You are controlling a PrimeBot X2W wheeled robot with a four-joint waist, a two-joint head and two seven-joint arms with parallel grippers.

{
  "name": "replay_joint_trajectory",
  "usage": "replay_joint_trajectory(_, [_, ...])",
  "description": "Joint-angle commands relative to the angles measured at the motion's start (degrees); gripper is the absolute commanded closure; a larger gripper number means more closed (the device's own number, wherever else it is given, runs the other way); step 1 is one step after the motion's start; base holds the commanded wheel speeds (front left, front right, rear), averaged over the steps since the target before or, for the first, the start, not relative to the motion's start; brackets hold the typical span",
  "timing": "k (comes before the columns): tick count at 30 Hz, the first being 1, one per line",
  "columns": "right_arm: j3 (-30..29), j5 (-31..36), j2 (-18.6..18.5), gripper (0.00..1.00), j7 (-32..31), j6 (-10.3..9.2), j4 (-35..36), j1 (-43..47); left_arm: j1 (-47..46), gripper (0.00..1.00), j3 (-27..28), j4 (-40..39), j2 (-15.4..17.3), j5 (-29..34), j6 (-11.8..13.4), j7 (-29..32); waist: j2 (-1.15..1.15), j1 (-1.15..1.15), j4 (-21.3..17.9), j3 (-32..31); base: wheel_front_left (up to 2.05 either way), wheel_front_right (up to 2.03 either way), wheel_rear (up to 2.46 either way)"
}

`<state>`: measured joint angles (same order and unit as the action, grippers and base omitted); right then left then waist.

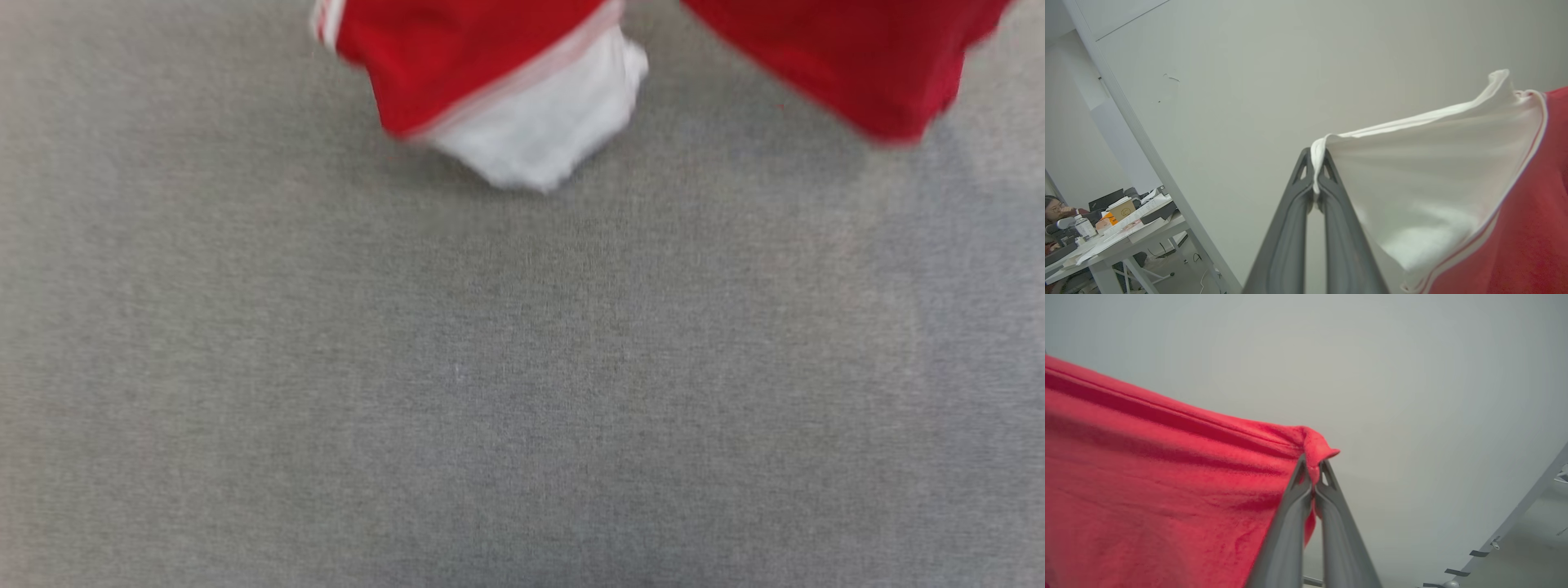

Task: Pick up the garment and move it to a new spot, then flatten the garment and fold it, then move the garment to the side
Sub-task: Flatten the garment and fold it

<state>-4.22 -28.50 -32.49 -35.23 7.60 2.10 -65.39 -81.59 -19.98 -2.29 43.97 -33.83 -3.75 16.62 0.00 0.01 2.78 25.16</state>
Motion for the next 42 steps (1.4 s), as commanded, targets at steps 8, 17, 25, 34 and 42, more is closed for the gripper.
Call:
replay_joint_trajectory(8, [4.75, 7.06, 2.97, 1.0, 8.81, -0.11, -15.82, -18.34, -23.34, 1.0, -3.93, 20.37, -5.19, 7.54, -2.66, -7.68, 0.0, -0.01, -0.96, 14.56, 0.0, 0.0, 0.0])
replay_joint_trajectory(17, [7.31, 12.36, 6.81, 1.0, 18.88, -0.11, -29.55, -28.05, -32.31, 1.0, -8.86, 38.52, -9.95, 12.09, -3.44, -21.4, 0.0, -0.01, 0.11, 17.34, 0.0, 0.0, 0.0])
replay_joint_trajectory(25, [11.76, 10.39, 7.59, 1.0, 24.63, -0.11, -34.48, -23.69, -21.12, 1.0, -15.37, 45.02, -15.23, 8.03, -3.71, -29.22, 0.0, -0.01, 2.69, 17.06, 0.0, 0.0, 0.0])
replay_joint_trajectory(34, [16.92, 4.33, 8.97, 1.0, 30.44, -0.11, -37.39, -10.86, -4.26, 1.0, -16.0, 45.2, -20.27, 3.22, -3.72, -31.54, 0.0, -0.01, 3.5, 10.22, 0.0, 0.0, 0.0])
replay_joint_trajectory(42, [20.92, -2.77, 8.76, 1.0, 32.65, -0.11, -39.24, 4.77, 15.89, 1.0, -15.48, 40.69, -21.72, 2.45, -3.61, -31.6, 0.0, -0.01, 3.91, 0.36, 0.0, 0.0, 0.0])
